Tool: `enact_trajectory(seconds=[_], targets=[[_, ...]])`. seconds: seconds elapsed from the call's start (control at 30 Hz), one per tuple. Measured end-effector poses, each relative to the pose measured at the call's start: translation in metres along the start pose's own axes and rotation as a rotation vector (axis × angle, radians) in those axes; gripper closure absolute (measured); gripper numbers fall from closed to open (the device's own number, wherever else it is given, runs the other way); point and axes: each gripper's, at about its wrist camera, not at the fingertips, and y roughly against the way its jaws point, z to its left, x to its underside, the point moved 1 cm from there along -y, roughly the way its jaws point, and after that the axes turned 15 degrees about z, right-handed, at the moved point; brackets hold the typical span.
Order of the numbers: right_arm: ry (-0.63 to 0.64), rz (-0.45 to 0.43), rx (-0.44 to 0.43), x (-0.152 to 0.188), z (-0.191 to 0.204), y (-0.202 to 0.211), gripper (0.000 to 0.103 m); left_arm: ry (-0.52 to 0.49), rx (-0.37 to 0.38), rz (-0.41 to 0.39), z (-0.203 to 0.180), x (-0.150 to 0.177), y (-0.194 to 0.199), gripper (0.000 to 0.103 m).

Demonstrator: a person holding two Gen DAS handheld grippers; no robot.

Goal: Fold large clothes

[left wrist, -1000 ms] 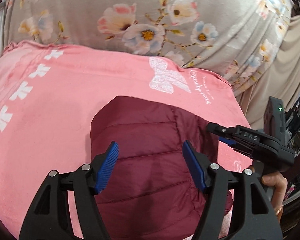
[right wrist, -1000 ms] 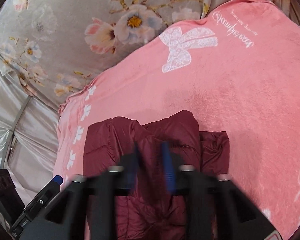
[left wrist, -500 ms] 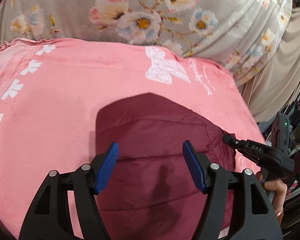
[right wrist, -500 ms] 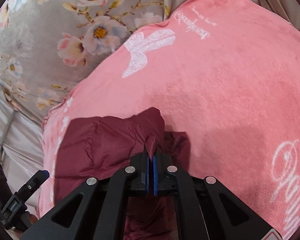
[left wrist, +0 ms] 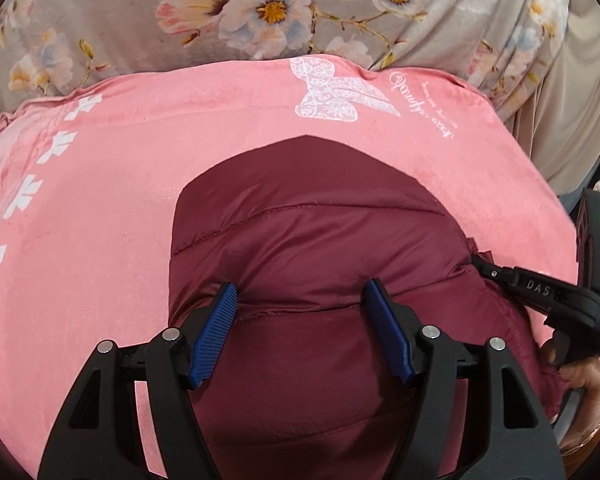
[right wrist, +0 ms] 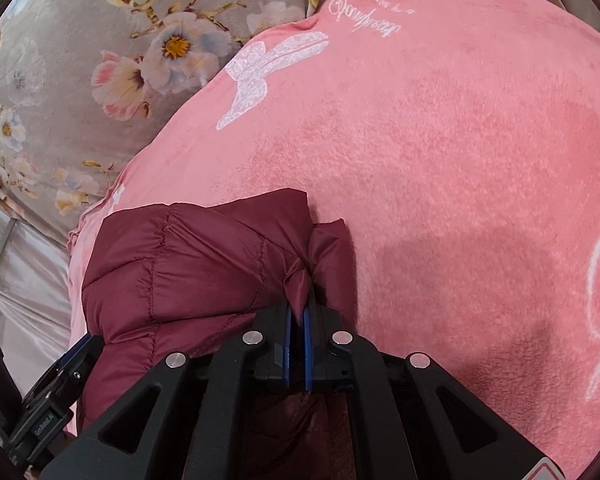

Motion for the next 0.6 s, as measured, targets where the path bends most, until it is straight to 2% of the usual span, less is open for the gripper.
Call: enact_trajectory(seconds=[0.13,0.2,0.23,0.33,0.43,0.5,0.6], targets=[[0.013,-0.005,0.032,0.001,0.005,0.007,0.100,-0.011,-0.024,0.000,-0.002,0.001,-0.006,0.038],[0.022,-0.037,0.077,0.008,0.012,0.027,0.088,-0.013,-0.031,0.004,-0.002,0.001,-0.008,0.038],[0.044,-0.062,0.071,0.017,0.018,0.043,0.084,-0.018,-0.039,0.006,-0.003,0.002,-0.008,0.038],[0.090,-0.072,0.013,0.047,0.025,0.077,0.080,-0.026,-0.056,0.010,-0.004,0.002,-0.008,0.038],[0.097,-0.045,-0.026,0.081,0.020,0.097,0.068,-0.026,-0.056,0.011,-0.004,0.002,-0.007,0.038],[0.099,-0.018,-0.061,0.103,0.017,0.102,0.067,-0.026,-0.055,0.011,-0.004,0.002,-0.006,0.038],[0.119,0.005,-0.061,0.122,0.020,0.100,0.067,-0.020,-0.046,0.015,-0.004,0.003,-0.003,0.038]])
